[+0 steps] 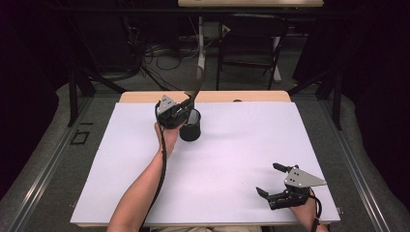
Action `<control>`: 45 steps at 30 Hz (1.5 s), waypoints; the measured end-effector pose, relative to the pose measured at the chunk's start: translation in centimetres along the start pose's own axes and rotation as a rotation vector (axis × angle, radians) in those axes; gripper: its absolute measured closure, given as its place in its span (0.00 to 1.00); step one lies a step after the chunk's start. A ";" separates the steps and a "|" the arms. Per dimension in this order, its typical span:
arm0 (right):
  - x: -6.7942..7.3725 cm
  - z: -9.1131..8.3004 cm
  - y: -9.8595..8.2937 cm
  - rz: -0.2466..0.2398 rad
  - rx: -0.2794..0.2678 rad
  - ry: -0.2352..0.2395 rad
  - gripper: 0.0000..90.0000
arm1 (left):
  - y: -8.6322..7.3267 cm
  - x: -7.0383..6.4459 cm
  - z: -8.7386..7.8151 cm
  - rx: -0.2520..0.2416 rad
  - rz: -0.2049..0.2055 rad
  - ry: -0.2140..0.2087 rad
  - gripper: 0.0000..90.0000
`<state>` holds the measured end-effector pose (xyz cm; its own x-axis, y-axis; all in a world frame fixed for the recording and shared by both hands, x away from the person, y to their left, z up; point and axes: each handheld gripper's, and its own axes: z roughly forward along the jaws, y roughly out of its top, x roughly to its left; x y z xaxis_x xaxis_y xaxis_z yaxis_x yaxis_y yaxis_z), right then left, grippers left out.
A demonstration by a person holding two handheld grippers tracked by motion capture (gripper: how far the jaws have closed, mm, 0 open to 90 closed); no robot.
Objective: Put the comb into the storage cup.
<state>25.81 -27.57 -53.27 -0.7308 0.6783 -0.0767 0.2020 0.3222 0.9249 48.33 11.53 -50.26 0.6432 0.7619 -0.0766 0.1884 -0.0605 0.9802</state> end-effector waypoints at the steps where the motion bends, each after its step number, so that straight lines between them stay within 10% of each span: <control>1: 0.0 0.0 0.0 0.000 0.000 0.000 0.00 | 0.0 0.0 0.0 0.000 0.002 0.000 0.80; 45: 0.0 0.0 0.0 0.001 0.001 -0.003 0.00 | -1.2 -0.6 -0.1 0.082 0.048 0.003 0.80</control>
<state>25.81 -27.58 -53.28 -0.7286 0.6806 -0.0771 0.2033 0.3225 0.9245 47.66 11.22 -51.41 0.6505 0.7589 -0.0293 0.2178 -0.1494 0.9645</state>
